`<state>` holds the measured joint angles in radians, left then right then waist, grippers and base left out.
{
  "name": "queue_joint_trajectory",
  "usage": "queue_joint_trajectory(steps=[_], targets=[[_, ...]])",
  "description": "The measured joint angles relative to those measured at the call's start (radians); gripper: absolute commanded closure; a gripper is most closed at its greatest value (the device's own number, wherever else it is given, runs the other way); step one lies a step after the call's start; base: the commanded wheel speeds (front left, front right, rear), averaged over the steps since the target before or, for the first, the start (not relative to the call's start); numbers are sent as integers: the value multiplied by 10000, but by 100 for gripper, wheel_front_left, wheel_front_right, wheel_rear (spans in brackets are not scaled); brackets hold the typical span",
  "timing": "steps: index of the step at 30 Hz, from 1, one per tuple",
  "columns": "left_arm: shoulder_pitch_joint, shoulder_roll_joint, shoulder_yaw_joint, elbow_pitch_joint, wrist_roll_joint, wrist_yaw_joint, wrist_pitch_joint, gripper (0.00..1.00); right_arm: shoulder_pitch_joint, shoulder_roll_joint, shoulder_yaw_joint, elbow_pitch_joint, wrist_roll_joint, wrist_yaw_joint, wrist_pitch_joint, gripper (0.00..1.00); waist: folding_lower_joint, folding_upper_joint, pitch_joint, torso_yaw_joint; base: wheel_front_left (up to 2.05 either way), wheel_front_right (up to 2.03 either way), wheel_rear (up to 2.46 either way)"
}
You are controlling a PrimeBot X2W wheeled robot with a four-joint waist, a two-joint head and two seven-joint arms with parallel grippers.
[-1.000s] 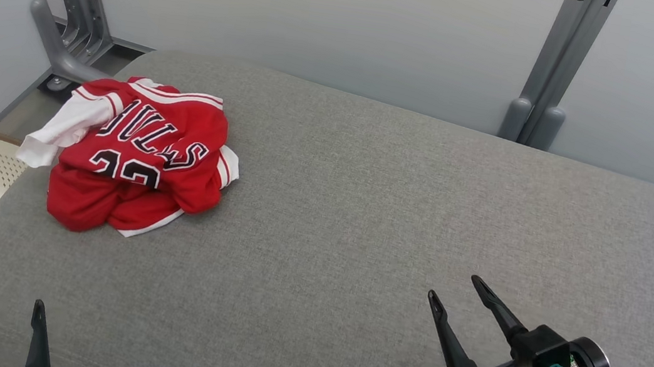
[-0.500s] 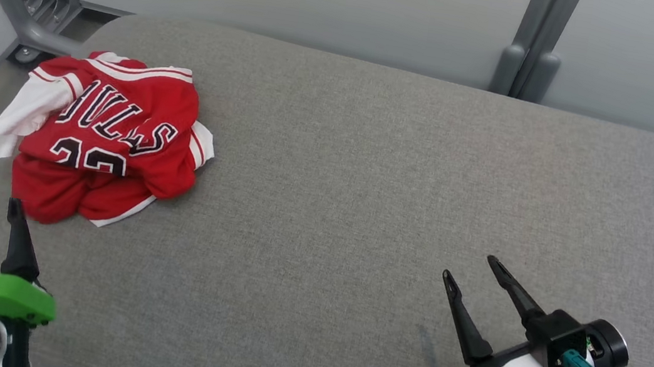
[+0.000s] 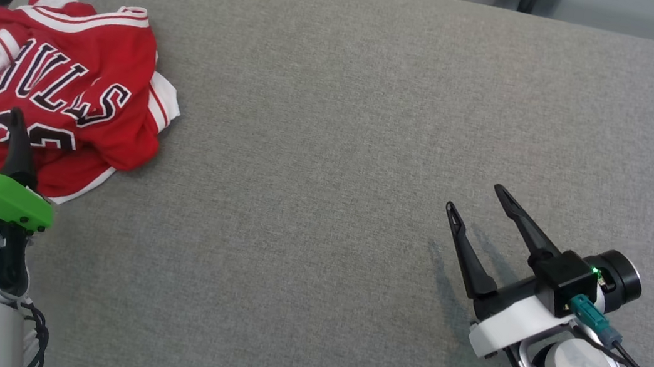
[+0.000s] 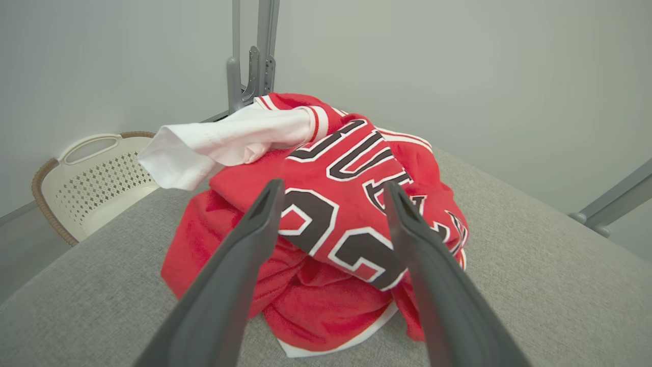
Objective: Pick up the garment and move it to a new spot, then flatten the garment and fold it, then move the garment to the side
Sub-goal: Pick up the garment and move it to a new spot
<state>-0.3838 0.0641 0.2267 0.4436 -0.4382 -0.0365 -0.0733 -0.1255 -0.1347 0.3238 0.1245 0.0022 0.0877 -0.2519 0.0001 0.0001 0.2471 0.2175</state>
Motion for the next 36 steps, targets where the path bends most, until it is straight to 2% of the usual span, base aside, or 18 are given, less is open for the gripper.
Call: queue_joint_trajectory(steps=[12, 13, 14, 15, 16, 17, 18, 23, 28, 30, 32, 34, 36], targets=[[-521, 320, 176, 1718, -148, 100, 376, 0, -421, 2, -138, 56, -31, -27, 0, 0, 0, 0, 643, -736, 0, 0, 0], [-522, 364, 173, 1795, -146, 100, 372, 7, -421, 33, -132, 67, -31, -33, -2, 0, 0, 0, 650, -795, 0, 0, 0], [-530, 426, 148, 1891, -138, 100, 374, 42, -421, 56, -132, 71, -31, -84, -2, 0, 0, 0, 654, -849, 0, 0, 0], [-532, 470, 132, 1979, -109, 100, 372, 62, -421, 61, -132, 75, -31, -102, -2, 0, 0, 0, 653, -898, 0, 0, 0], [-537, 485, 121, 2057, -67, 98, 374, 72, -421, 61, -136, 79, -29, -104, -2, 0, 0, 0, 651, -941, 0, 0, 0], [-555, 485, 107, 2159, -63, 98, 374, 92, -421, 67, -134, 84, -29, -104, -2, 0, 0, 0, 648, -979, 0, 0, 0], [-586, 483, 71, 2268, -61, 96, 374, 100, -421, 67, -138, 96, -29, -105, -2, 0, 0, 0, 644, -1015, 0, 0, 0], [-899, 545, -151, 2405, 293, 88, 119, 100, -421, 59, -209, 102, -27, -180, -2, 0, 0, 0, 632, -1086, 0, 0, 0], [-1364, 1037, -472, 1808, 1129, 104, -922, 100, -415, 63, -274, 155, -12, -259, -2, 0, 0, 0, 465, -1099, 0, 0, 0], [-1759, 1043, -715, 1390, 1363, 102, -1264, 100, -383, 61, -309, 186, 17, -272, -2, 0, 0, 0, 371, -1082, 0, 0, 0], [-2146, 882, -1091, 899, 1461, -25, -1498, 100, -321, 73, -293, 232, 52, -270, -2, 0, 0, 0, 267, -1056, 0, 0, 0], [-2465, 533, -1526, 418, 1482, -389, -1563, 100, -288, 105, -232, 290, 71, -265, -2, 0, 0, 0, 152, -1034, 0, 0, 0], [-2661, -94, -2424, -259, 1569, -744, -1563, 100, -288, 211, -107, 322, 82, -261, -2, 0, 0, 0, -49, -1035, 0, 0, 0]])
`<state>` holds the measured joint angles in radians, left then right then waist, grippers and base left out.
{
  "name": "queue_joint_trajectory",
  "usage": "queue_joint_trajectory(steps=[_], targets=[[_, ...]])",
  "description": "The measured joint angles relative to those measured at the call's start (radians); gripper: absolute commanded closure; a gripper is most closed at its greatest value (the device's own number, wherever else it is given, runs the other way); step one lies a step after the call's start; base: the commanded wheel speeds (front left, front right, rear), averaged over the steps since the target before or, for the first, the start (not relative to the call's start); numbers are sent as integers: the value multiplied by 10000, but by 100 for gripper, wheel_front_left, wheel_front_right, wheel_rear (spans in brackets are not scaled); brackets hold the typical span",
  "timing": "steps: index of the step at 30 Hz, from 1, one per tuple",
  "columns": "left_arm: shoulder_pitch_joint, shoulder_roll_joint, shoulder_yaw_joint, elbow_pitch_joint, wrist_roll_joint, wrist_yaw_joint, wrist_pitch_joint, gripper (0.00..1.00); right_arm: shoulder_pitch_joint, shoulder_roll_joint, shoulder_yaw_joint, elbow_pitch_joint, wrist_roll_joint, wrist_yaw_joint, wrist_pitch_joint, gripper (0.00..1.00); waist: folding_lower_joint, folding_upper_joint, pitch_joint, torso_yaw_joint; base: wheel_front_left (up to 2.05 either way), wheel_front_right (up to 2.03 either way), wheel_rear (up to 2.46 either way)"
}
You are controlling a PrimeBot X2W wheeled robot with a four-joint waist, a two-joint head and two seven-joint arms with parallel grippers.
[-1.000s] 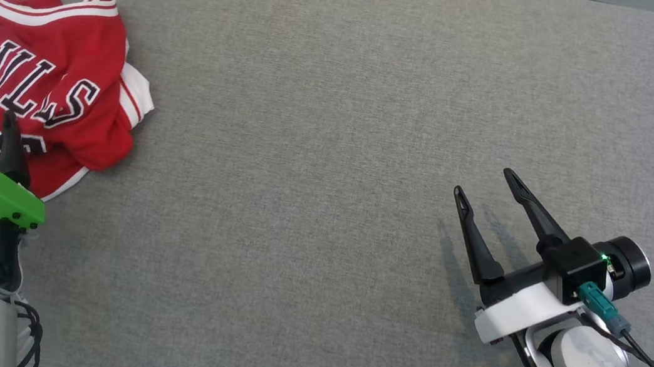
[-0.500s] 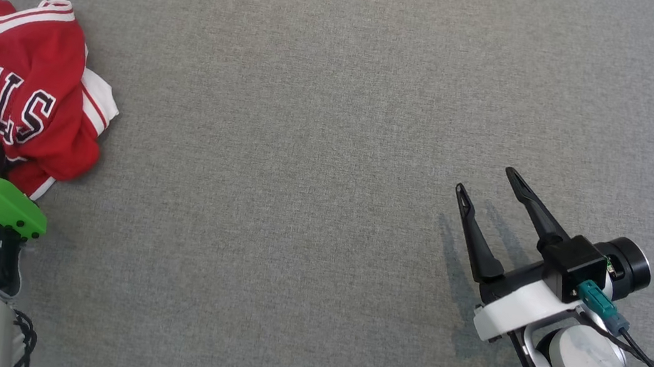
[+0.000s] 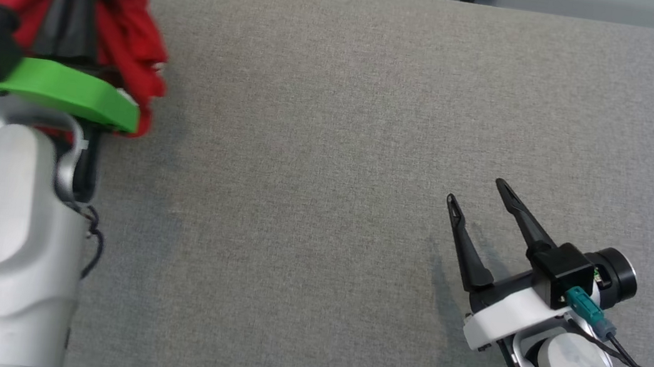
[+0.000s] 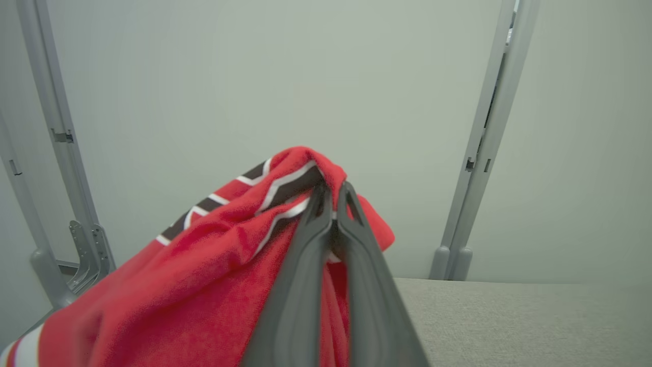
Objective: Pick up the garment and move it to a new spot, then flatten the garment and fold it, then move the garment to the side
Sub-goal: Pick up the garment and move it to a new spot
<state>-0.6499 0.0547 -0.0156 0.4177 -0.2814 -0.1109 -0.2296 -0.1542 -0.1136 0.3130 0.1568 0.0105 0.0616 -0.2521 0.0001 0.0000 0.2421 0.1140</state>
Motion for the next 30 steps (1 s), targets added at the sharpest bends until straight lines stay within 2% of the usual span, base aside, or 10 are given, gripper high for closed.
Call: queue_joint_trajectory(steps=[3, 6, 11, 16, 18, 20, 24, 26, 30], targets=[[-8, -422, -842, -541, -33, -138, 4, 100, 0, 148, 146, 12, 65, 13, -2, 0, 0, 0, -205, -59, 0, 0, 0], [0, -464, -1547, -1074, -378, -213, 19, 100, 0, 213, 194, 8, 102, 25, -13, 0, -1, 0, -360, -223, 0, 0, 0], [360, -433, -3009, -1825, -1618, -211, 750, 100, 39, 261, 128, -50, 316, -4, -15, 0, -1, 0, -563, -638, 0, 0, 0], [1471, -320, -5465, -2489, -3438, -211, 2013, 100, 314, 345, 84, -127, 399, -19, -25, 0, -2, 0, -678, -1172, 0, 0, 0], [2053, -320, -6021, -2612, -3979, -211, 2360, 100, 467, 359, 67, -128, 433, -31, -25, 0, -1, 0, -696, -1404, 0, 0, 0], [2432, -297, -5939, -2560, -3981, -211, 2481, 100, 587, 378, 15, -148, 437, -82, -25, 0, -1, 0, -696, -1638, 0, 0, 0], [2422, -125, -4932, -2128, -3164, -192, 2445, 100, 669, 389, -56, -167, 437, -105, -25, 0, -1, 0, -658, -2065, 0, 0, 0], [2344, 105, -4502, -1879, -2744, 138, 2322, 100, 687, 410, -56, -173, 437, -105, -25, 0, -1, 0, -625, -2248, 0, 0, 0], [2291, 978, -3831, -1220, -2031, 859, 2272, 100, 728, 439, -50, -176, 437, -104, -25, 0, -1, 0, -550, -2536, 0, 0, 0]])
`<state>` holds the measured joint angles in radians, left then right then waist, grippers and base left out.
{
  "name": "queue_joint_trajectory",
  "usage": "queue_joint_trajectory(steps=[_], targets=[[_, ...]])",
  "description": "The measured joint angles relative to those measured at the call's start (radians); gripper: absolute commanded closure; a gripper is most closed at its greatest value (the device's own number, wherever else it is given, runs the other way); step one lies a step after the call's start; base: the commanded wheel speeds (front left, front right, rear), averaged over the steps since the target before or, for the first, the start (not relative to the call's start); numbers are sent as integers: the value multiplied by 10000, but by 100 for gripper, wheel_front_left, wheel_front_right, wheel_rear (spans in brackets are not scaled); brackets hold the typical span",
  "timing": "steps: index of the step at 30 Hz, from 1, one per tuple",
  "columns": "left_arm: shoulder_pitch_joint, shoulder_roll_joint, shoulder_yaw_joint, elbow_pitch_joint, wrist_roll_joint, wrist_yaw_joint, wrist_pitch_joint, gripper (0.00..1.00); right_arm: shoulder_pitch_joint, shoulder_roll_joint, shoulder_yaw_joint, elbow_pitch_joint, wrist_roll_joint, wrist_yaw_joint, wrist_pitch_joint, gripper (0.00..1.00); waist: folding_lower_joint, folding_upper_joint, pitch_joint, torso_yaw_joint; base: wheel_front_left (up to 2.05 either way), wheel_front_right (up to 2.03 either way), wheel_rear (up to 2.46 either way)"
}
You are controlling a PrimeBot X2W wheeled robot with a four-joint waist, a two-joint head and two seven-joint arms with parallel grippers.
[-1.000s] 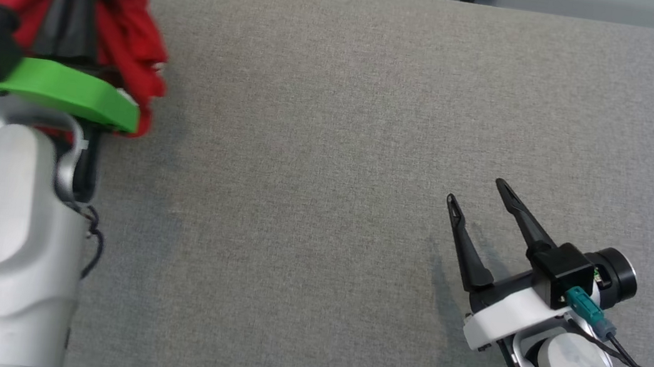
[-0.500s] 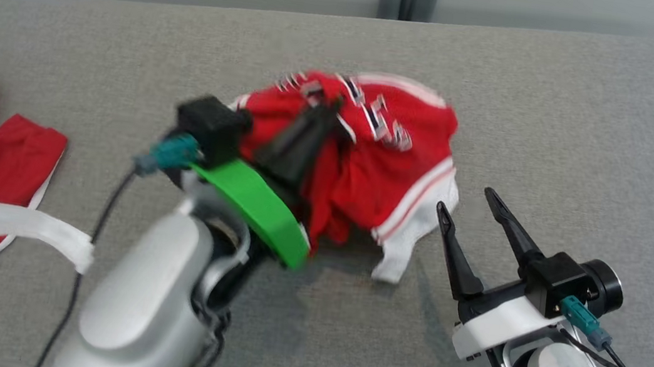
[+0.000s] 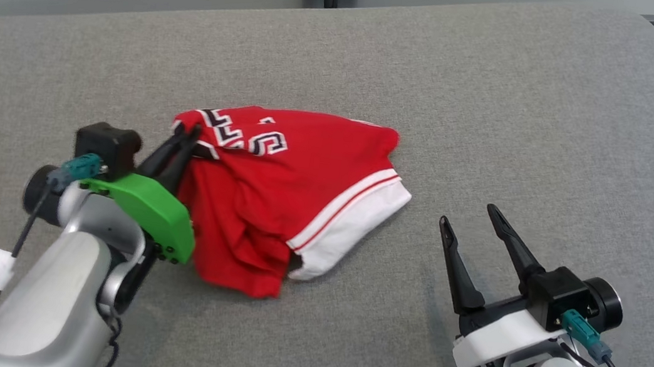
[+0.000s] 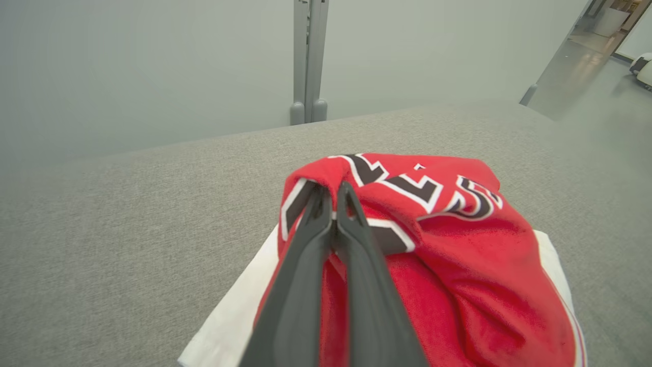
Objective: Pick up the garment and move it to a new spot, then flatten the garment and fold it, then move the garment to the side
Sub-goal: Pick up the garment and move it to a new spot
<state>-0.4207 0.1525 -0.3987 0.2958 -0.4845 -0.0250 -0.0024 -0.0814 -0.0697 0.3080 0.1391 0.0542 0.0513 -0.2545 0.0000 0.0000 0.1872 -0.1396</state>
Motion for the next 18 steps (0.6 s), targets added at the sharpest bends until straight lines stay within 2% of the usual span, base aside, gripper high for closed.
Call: queue_joint_trajectory(steps=[3, 11, 12, 15, 16, 17, 18], targets=[[-11, 305, 247, 326, 199, 322, -15, 100, 8, 10, -58, -21, 0, -2, 0, 0, 0, 0, 92, -115, 0, 0, 0], [-172, 222, 359, 1256, 399, 884, -173, 95, -42, 10, 178, 251, -121, 36, 0, 0, 0, 0, 219, 75, 0, 0, 0], [-177, 228, 443, 1386, 437, 993, -255, 92, -101, 15, 284, 364, -148, 109, 0, 0, 0, 0, 228, 115, 0, 0, 0], [-201, 230, 545, 1641, 510, 1057, -353, 43, -350, 27, 514, 700, -326, 119, 0, 0, 0, 0, 252, 231, 0, 0, 0], [-213, 198, 535, 1701, 508, 1057, -420, 5, -425, 25, 552, 840, -395, 134, 0, 0, 0, 0, 258, 273, 0, 0, 0], [-231, 144, 506, 1764, 508, 1057, -441, 0, -488, 25, 570, 988, -431, 171, 0, 0, 0, 0, 263, 319, 0, 0, 0], [-260, 92, 458, 1831, 508, 1057, -466, 0, -548, 25, 581, 1145, -481, 180, 0, 0, 0, 0, 265, 367, 0, 0, 0]])
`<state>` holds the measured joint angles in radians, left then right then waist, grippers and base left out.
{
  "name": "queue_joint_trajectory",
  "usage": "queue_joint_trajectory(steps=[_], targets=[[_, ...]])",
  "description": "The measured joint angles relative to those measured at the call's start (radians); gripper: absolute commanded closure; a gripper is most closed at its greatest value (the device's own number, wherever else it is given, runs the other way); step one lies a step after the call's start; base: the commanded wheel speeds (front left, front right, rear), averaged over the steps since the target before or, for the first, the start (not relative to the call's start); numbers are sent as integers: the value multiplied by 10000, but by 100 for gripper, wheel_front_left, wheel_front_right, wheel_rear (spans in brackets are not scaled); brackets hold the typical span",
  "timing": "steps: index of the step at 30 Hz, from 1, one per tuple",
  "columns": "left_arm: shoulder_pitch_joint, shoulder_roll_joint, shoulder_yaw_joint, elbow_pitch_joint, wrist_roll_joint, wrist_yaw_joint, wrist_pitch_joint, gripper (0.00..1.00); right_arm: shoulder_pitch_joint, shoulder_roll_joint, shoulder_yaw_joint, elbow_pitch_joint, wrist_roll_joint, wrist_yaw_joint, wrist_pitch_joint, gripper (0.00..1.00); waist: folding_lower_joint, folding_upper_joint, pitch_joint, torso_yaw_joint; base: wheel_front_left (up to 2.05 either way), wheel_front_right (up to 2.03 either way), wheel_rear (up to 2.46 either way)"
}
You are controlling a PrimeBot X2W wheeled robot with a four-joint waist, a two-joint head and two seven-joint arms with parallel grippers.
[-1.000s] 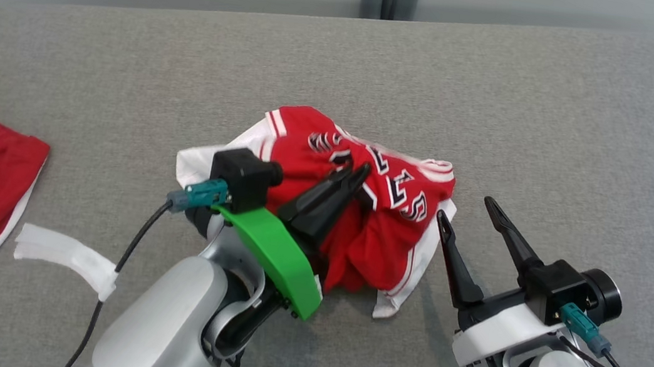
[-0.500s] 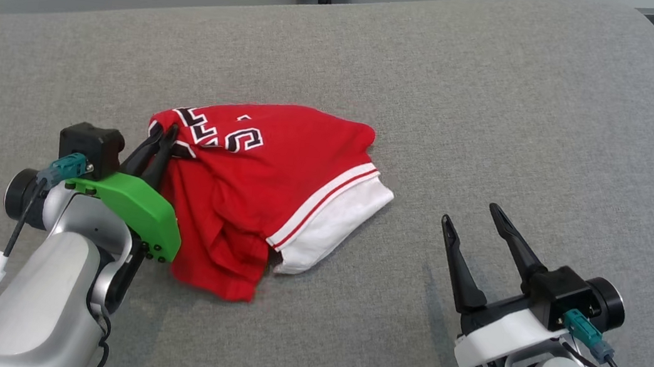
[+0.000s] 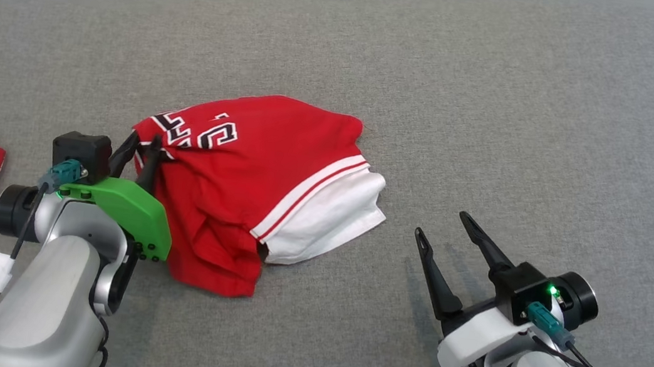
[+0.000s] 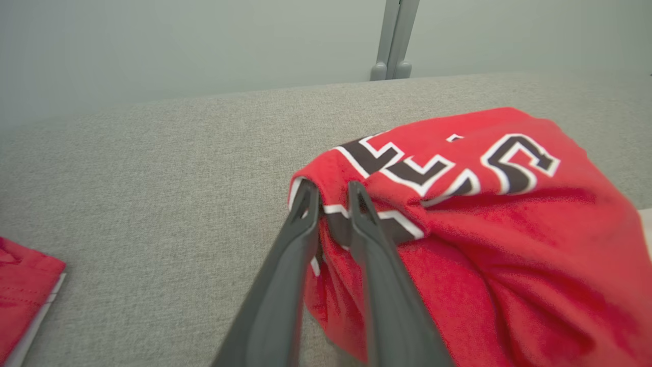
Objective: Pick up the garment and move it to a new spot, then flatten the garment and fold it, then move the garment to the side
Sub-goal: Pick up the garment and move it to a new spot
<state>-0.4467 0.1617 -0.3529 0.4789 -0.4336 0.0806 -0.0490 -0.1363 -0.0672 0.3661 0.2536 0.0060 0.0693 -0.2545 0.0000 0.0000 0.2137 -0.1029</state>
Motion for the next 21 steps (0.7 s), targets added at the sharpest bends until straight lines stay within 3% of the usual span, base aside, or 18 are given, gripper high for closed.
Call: queue_joint_trajectory(steps=[10, 17, 21], targets=[[-107, -299, 33, 244, -2, 63, -476, 0, -369, 40, 159, 1455, -52, -13, 0, 0, 0, 0, -60, 589, 0, 0, 0], [-75, -453, 291, 186, -27, 81, -957, 0, -824, 59, -199, 2408, 92, -581, 0, 0, 0, 0, -125, 1129, 0, 0, 0], [129, -550, 282, -192, -29, 111, -1430, 0, -1097, 73, -173, 2782, 267, -667, 0, 0, 0, 0, -177, 1429, 0, 0, 0]])
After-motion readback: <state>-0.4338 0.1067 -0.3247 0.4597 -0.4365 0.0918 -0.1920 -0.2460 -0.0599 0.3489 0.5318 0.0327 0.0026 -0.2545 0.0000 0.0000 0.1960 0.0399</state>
